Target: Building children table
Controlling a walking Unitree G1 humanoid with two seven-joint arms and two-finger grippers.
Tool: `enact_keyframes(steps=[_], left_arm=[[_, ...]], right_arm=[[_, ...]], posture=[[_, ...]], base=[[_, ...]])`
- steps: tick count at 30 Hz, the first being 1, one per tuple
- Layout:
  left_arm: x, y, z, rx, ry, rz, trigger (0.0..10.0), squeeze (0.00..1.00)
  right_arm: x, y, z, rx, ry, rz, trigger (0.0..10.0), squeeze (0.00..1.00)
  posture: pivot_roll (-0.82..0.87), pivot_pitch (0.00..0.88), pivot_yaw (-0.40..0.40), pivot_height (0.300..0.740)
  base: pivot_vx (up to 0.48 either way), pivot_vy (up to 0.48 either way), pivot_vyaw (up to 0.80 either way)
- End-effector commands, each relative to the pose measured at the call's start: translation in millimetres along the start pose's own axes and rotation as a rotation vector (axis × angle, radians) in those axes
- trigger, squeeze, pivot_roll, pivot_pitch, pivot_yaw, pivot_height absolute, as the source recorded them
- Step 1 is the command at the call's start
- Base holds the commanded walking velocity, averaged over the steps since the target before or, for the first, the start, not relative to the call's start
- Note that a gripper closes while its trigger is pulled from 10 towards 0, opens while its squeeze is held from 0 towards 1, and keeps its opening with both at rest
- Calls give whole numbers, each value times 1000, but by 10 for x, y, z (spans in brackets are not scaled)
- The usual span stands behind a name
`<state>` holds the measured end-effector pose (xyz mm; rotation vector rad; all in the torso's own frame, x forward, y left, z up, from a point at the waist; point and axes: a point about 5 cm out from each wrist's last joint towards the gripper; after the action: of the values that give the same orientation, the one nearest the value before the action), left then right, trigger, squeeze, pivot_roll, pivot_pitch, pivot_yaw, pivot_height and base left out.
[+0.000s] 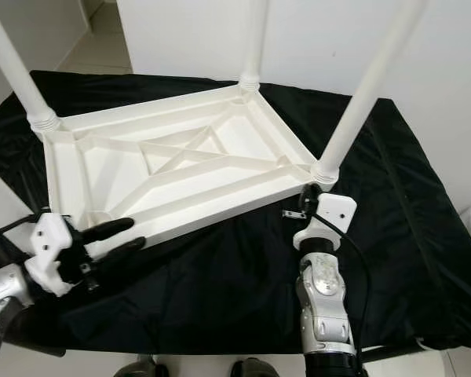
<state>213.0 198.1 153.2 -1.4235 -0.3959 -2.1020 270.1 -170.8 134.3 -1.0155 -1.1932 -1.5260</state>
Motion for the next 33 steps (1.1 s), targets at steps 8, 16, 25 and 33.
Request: enact_keyframes(steps=[8,16,25,33], left_arm=[[-126,-668,311,59,-51,63,10000,0],[-64,-1042,508,85,-114,117,10000,0],[-44,-1576,826,272,-143,173,10000,0],[-20,-1901,1053,468,-158,187,10000,0]], right_arm=[[-63,75,44,32,24,13,10000,0],[-95,114,71,45,32,17,10000,0],[-117,140,63,49,36,14,10000,0],[-116,161,49,48,34,8,10000,0]], posture=[[192,51,-70,740],[222,57,-72,740],[235,62,-68,740],[245,65,-70,740]], base=[[0,0,0],[0,0,0],[0,0,0],[0,0,0]])
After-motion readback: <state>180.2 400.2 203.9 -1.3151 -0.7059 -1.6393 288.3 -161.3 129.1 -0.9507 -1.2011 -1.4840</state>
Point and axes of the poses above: a point about 5 cm out from each wrist's last joint towards the gripper, its own y axis pointing out of the wrist towards the gripper, its own x axis along the axis of the wrist's last joint, z = x × y, and after that the axes turned 8 degrees about y, right-handed
